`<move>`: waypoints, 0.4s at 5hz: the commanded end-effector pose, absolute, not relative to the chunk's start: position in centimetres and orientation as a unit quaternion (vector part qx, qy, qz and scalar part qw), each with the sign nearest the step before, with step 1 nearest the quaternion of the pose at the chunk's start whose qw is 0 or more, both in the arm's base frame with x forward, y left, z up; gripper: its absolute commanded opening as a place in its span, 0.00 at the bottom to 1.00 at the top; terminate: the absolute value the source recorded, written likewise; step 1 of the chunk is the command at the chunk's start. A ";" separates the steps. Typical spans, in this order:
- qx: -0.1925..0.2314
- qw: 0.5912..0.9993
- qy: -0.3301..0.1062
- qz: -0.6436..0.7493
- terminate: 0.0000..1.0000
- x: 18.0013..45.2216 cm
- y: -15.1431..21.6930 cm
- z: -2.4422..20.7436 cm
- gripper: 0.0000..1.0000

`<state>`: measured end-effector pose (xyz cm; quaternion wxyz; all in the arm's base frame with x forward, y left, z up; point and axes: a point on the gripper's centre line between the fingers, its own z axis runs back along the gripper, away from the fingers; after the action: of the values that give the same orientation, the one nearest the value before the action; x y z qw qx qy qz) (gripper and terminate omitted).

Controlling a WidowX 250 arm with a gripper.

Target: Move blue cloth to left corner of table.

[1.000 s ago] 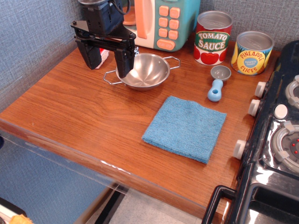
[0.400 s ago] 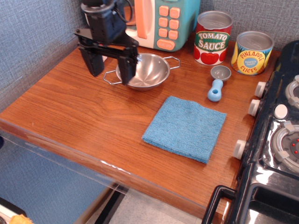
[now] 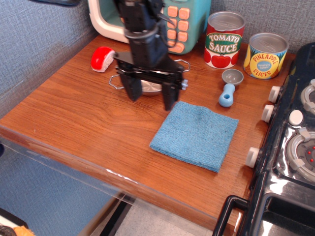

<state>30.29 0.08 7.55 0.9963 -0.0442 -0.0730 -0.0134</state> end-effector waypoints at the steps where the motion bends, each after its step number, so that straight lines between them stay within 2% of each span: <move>1: -0.047 0.996 -0.071 -0.017 0.00 31.6 -4.8 6.0 1.00; 2: -0.036 0.998 -0.055 -0.009 0.00 32.1 -6.1 3.9 1.00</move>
<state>31.45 -5.91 2.37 0.9990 -0.0331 -0.0298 -0.0056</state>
